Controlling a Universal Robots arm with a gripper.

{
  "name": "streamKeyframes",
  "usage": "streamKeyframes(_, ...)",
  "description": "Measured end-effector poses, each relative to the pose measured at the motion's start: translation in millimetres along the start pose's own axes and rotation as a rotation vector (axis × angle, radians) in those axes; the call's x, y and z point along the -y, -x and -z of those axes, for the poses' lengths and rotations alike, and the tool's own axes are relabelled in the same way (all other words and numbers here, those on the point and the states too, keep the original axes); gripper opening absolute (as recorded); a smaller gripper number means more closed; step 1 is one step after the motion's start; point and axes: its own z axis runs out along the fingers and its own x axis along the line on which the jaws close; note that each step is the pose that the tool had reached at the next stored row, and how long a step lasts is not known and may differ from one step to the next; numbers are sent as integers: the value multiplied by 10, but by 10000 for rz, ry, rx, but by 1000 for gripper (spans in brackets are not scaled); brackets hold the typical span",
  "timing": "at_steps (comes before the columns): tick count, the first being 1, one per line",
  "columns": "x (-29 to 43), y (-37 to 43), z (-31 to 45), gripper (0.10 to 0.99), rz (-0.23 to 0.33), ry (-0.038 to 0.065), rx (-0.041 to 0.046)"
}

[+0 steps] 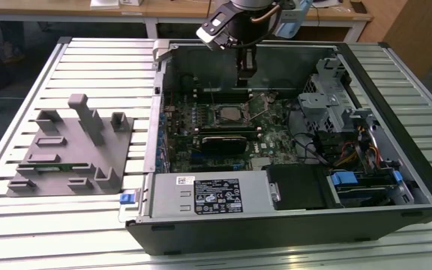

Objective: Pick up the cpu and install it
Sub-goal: 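Close the cpu cover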

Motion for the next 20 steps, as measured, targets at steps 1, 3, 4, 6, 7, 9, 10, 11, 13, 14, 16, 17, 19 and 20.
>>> streamKeyframes(1, -13, 0, -1, 106, 0, 0, 0)
streamKeyframes(3, -26, -1, -4, 106, 0, 0, -1)
streamKeyframes(4, -34, -1, -6, 106, 0, 0, -1)
streamKeyframes(6, -53, -2, -9, 106, -1, 0, -1)
streamKeyframes(7, -65, -2, -11, 106, 0, 0, 1)
streamKeyframes(9, -93, -3, -16, 106, -1, 1, 2)
streamKeyframes(10, -112, -4, -19, 106, 0, -1, 2)
streamKeyframes(11, -130, -4, -23, 106, 0, -2, 4)
streamKeyframes(13, -151, -5, -40, 106, 1, -2, 2)
streamKeyframes(14, -155, -5, -52, 106, 0, -3, 3)
streamKeyframes(16, -156, 14, -72, 106, 0, -3, -2)
streamKeyframes(17, -157, 26, -81, 106, 2, -3, -7)
streamKeyframes(19, -159, 43, -97, 106, 13, -1, -15)
streamKeyframes(20, -160, 49, -101, 106, 20, -2, -14)
